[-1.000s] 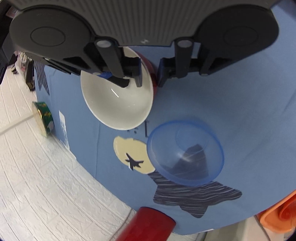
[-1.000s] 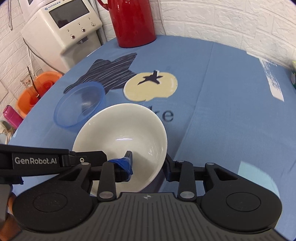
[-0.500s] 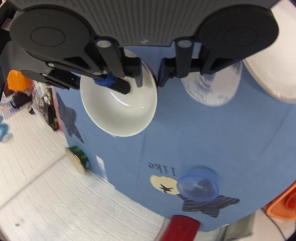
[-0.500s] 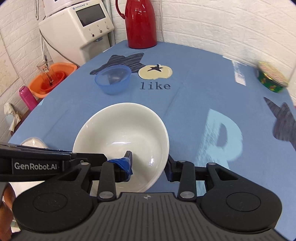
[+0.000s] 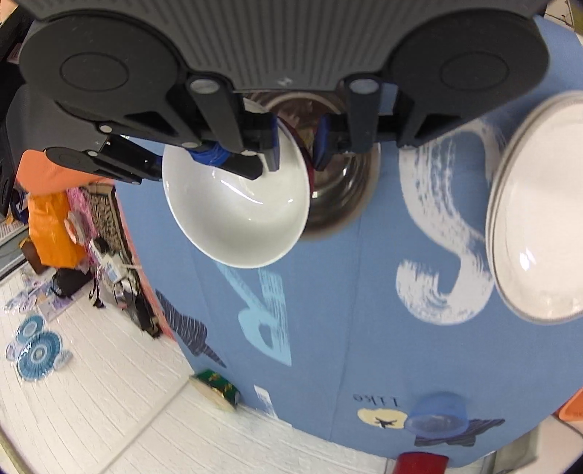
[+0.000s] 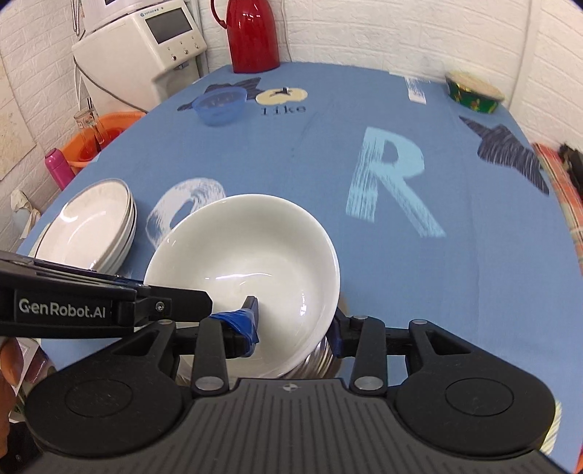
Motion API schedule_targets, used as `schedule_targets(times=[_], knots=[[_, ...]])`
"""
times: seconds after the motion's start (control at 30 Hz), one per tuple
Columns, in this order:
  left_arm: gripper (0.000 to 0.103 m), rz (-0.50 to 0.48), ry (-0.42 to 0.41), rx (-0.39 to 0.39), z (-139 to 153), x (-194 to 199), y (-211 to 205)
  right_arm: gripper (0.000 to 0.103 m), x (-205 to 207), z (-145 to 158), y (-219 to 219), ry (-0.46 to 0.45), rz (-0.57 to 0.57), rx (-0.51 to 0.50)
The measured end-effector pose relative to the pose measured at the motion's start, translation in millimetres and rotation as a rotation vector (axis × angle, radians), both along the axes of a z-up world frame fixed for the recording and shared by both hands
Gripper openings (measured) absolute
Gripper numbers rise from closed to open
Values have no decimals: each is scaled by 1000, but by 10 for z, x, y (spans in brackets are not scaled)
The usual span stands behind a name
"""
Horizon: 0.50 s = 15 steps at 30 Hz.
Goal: Organize plates and bowls
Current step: 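Carry the red bowl with both grippers and lower it into the steel bowl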
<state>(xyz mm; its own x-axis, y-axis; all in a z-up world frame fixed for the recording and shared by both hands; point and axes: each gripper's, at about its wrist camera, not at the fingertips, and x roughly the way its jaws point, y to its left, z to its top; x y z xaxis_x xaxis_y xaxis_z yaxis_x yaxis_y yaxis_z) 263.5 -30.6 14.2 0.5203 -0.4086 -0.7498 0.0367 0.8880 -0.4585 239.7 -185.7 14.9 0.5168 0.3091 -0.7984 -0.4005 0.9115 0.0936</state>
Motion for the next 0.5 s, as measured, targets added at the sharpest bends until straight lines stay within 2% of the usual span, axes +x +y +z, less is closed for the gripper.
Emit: schedule_targets(times=[0.27,0.5], knots=[[7,-3,29,24,-214,-66,39,24,-70,-219,37,36,3,25],[9,-20,29,26,-256,13,83,23,-45,-242,38,37,2,25]])
